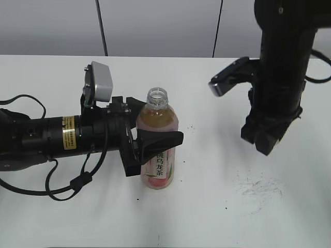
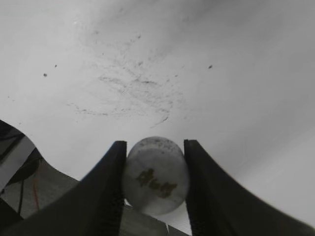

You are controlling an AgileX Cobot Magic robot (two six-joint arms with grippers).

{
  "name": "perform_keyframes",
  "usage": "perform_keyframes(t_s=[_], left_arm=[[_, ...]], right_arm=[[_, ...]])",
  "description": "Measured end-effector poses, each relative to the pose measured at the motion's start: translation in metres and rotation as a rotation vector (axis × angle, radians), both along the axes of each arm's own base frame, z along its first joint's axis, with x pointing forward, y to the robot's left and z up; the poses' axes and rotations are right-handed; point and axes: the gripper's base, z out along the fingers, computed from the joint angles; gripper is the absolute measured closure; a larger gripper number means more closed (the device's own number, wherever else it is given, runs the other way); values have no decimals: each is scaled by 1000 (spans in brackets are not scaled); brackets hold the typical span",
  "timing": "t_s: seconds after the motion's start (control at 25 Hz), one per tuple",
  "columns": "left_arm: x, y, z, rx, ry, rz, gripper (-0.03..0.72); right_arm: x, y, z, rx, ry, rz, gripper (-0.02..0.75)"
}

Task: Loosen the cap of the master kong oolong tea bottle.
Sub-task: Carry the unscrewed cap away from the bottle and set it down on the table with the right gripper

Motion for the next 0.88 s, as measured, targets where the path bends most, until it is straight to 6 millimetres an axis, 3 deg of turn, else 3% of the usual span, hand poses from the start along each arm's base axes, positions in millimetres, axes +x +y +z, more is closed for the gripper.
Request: perform_keyframes(t_s=[0.32,0.72,0.8,0.88], left_arm=[[0,0,0,-1,0,-1,240],[0,0,0,0,0,-2,240],[0,0,0,0,0,-2,240],[0,0,0,0,-1,-2,240]], right_arm=[[-21,-9,-57,42,-57,-76,468],[-14,-6,-104,31,-37,-69,459],[-13,-5,-104,36,-44,-73,414],[-12,-5,-104,38,-50,-95,302]])
